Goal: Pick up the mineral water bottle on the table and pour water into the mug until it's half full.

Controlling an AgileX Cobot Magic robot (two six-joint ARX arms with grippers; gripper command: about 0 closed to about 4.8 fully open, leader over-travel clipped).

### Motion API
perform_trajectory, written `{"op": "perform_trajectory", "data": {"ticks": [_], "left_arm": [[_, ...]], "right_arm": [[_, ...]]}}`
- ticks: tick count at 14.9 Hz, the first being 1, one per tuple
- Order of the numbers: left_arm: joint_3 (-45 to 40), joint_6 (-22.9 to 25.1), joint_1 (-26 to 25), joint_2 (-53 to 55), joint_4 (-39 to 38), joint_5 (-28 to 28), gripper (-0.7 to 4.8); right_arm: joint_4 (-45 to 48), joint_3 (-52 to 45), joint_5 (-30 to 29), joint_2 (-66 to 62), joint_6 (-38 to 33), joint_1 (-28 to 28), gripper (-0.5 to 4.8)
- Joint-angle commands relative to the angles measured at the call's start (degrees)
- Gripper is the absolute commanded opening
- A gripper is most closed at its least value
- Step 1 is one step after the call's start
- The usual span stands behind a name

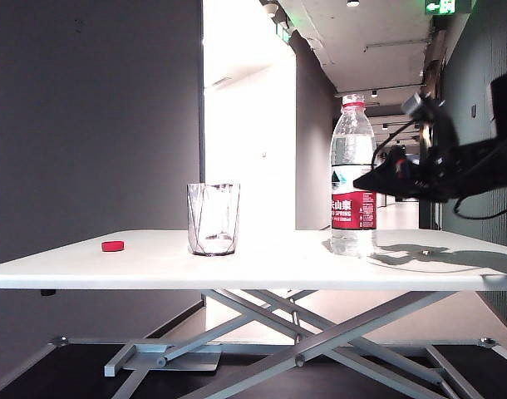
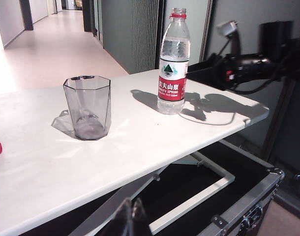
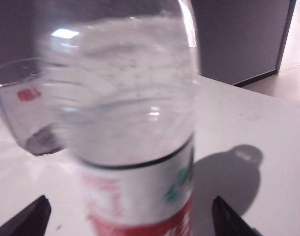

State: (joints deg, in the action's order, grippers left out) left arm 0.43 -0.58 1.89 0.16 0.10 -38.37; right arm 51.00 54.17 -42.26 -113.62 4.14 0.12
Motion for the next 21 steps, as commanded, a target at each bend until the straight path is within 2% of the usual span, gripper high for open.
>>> {"op": "perform_trajectory", "data": {"ticks": [1, 8, 13, 21], "left_arm": [[0.2, 2.2, 0.1, 0.0, -1.7, -0.2, -0.05], [0.2, 3.6, 0.1, 0.0, -5.2, -0.2, -0.05], [0.2, 3.6, 0.1, 0.0, -5.3, -0.2, -0.05], [0.2, 3.8, 0.1, 0.0, -5.7, -0.2, -0.05]], "right_arm": [[0.7, 4.9, -1.6, -3.3, -0.1, 0.5, 4.79], [0.3, 13.1, -1.7, -8.0, 0.0, 3.2, 4.79], [-1.7, 13.4, 1.4, -8.0, 0.2, 3.3, 4.79], [-3.2, 13.3, 1.2, -7.9, -0.1, 3.1, 4.79]]}}
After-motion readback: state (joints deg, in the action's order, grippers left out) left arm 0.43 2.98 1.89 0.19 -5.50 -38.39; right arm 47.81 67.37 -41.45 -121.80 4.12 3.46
